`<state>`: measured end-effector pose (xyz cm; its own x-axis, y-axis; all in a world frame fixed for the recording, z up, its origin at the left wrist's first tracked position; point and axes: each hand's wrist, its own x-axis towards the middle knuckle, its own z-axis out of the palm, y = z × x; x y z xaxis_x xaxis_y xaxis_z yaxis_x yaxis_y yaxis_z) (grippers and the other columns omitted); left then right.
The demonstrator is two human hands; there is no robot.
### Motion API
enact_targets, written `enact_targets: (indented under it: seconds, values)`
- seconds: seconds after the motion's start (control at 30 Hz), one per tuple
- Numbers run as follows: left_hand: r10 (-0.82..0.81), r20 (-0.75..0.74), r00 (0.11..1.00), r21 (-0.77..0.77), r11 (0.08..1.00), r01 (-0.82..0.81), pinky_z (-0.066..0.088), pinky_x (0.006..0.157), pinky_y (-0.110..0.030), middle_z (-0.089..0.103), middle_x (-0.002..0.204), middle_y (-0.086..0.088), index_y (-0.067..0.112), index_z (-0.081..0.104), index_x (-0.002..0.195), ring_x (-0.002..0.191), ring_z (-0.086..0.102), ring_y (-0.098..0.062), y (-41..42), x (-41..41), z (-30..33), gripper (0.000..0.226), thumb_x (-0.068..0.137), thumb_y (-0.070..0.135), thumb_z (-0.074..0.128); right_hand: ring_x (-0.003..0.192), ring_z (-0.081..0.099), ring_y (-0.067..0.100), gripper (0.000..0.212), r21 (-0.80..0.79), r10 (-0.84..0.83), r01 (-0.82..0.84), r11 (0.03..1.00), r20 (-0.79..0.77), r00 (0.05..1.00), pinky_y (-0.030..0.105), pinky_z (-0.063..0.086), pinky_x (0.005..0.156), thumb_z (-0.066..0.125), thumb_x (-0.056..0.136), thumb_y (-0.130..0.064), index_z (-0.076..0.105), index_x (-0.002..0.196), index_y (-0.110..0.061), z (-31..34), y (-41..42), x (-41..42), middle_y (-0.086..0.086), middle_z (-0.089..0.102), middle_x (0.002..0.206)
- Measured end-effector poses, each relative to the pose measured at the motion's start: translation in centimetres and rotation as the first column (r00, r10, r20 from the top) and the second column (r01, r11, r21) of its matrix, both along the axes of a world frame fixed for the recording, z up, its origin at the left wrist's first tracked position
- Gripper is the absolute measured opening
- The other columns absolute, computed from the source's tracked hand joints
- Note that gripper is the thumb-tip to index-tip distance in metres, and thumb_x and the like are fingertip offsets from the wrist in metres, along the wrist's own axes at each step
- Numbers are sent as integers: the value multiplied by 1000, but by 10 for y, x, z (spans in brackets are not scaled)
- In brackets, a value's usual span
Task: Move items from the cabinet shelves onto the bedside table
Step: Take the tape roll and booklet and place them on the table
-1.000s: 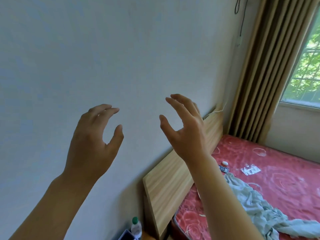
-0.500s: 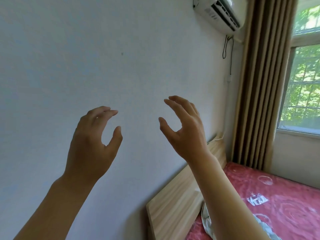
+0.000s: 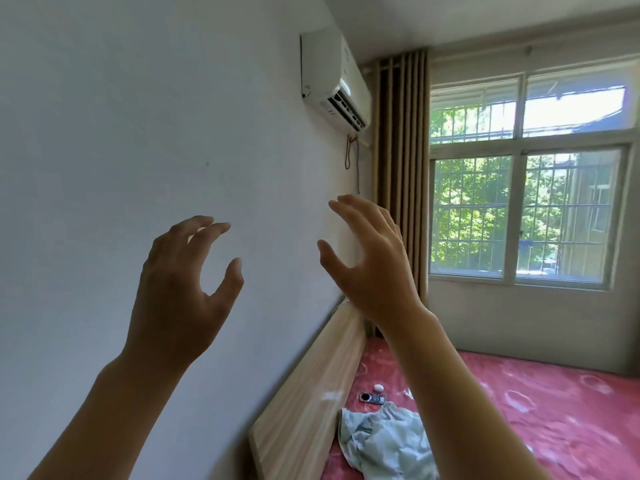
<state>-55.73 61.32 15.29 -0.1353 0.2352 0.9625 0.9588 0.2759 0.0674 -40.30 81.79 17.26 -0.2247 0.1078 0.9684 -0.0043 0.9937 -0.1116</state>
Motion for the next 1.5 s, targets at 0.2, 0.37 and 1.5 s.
enact_targets:
  seconds: [0.2, 0.37, 1.5]
  values:
    - [-151, -2, 989, 21, 988, 151, 46, 108, -48, 59, 142, -12, 11, 61, 138, 132, 53, -32, -8, 45, 16, 49, 97, 37, 58, 140, 50, 19, 53, 53, -131, 131, 990, 14, 991, 51, 46, 112, 69, 96, -39, 60, 143, -15, 17, -37, 71, 1, 57, 148]
    - [-286, -5, 958, 10, 958, 286, 45, 107, -45, 59, 142, -13, 10, 61, 138, 132, 53, -31, 9, 106, 23, 50, 96, 36, 58, 139, 51, 21, 53, 62, -268, 268, 962, 2, 963, 50, 47, 111, 66, 96, -39, 62, 141, -12, 24, -47, 152, 4, 59, 148]
    - [-924, 53, 379, 85, 382, 920, 38, 110, -38, 56, 144, -8, 15, 61, 140, 135, 48, -24, 270, 685, 44, 57, 94, 47, 53, 140, 50, 14, 50, 121, -905, 899, 421, -6, 425, 38, 41, 117, 69, 96, -36, 61, 142, -19, 52, 17, 773, -2, 59, 148]
